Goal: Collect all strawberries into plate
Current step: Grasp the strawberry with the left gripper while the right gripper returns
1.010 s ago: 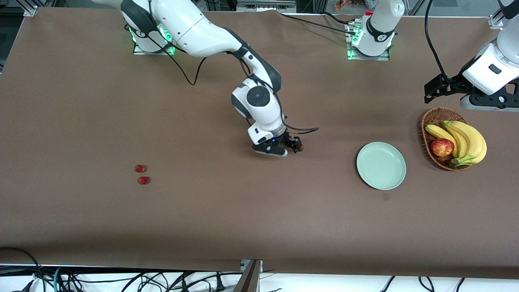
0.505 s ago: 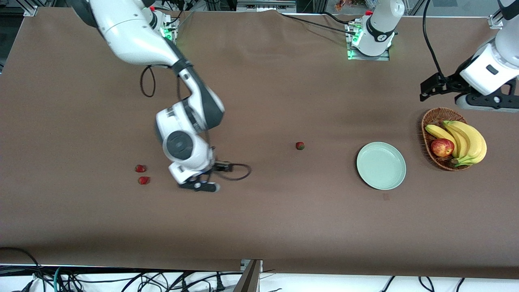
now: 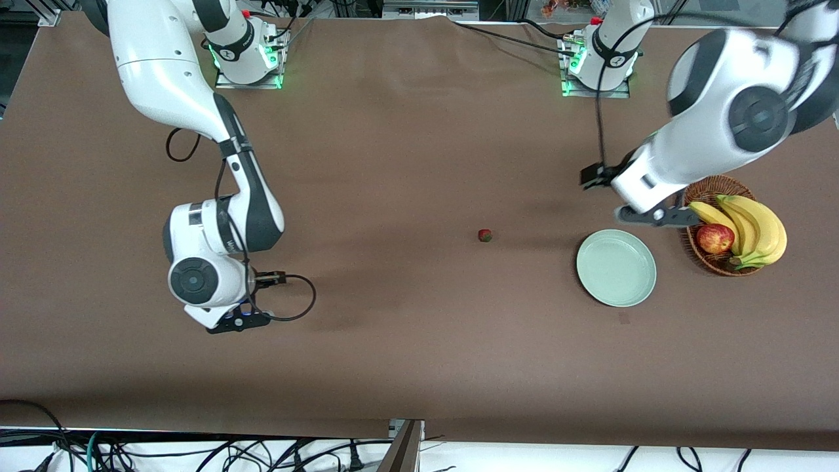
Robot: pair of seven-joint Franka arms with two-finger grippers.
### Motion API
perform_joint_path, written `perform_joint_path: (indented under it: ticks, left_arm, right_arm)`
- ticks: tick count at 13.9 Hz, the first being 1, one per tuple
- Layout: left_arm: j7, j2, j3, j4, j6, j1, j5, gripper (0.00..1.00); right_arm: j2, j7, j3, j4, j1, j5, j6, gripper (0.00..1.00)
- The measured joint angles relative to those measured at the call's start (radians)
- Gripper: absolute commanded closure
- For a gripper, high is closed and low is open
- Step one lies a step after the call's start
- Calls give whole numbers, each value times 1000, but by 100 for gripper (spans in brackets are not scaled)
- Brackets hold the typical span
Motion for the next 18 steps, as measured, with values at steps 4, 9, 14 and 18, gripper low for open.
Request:
perform_joint_path:
  ticks: [4, 9, 14, 18]
  left_arm:
    - [-191, 174, -16, -5, 201, -75, 0, 0]
    - [-327, 324, -19, -55, 503, -170, 0, 0]
    - [-395, 389, -20, -170, 745, -210, 0, 0]
    - [-484, 396, -18, -186, 787, -264, 19, 5]
  right_arm:
    - [0, -178, -5, -50, -87, 0, 77, 0]
    - [3, -266, -4, -150, -122, 11, 254, 0]
    - [3, -269, 3, -172, -121, 118, 267, 20]
    - [3, -269, 3, -177, -122, 123, 267, 74]
